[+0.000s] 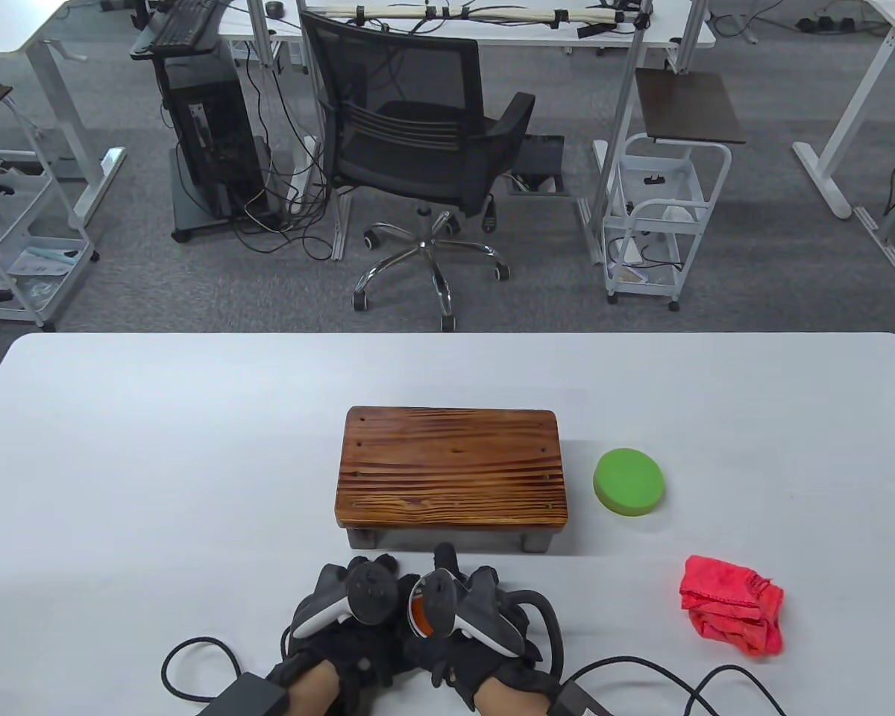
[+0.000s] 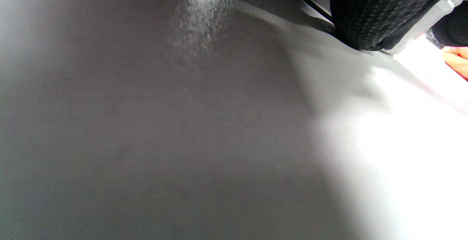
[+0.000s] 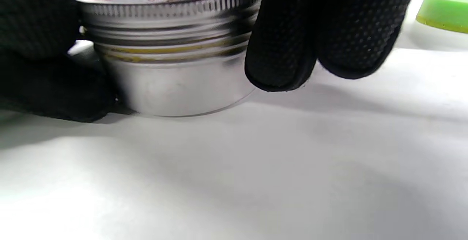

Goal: Dip and apply wood wax on stool

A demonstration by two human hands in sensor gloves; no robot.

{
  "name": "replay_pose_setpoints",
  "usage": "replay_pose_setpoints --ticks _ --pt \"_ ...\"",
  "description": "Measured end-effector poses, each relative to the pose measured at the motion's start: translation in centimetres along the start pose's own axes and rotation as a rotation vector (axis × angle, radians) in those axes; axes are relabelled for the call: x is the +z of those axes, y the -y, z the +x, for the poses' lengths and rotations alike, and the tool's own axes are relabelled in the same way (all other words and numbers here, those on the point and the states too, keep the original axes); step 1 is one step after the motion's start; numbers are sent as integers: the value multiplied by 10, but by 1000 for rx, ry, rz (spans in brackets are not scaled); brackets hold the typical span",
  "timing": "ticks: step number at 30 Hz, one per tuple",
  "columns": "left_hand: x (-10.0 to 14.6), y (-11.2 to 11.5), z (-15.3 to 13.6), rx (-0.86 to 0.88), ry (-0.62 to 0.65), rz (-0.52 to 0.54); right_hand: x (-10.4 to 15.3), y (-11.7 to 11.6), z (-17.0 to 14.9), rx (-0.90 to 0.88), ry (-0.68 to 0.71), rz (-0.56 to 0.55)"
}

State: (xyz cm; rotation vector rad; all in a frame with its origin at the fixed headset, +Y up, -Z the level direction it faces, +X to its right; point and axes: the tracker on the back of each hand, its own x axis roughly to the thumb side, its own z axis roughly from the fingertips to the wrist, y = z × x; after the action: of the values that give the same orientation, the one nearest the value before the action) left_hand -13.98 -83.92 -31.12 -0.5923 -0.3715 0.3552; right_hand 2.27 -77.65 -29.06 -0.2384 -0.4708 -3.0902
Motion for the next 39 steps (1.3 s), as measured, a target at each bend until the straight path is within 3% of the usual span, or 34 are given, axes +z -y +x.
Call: replay_pose_setpoints --ticks 11,25,31,39 --pt "-1 0 0 27 3 12 -3 -3 -3 -23 62 -38" --pt "-1 0 -1 11 13 -6 -6 -4 -10 -84 126 53" --pt "0 0 -1 3 9 -6 -1 0 -2 -9 19 -6" --pt "0 -2 -4 23 10 -10 -3 -2 2 -2 50 -65"
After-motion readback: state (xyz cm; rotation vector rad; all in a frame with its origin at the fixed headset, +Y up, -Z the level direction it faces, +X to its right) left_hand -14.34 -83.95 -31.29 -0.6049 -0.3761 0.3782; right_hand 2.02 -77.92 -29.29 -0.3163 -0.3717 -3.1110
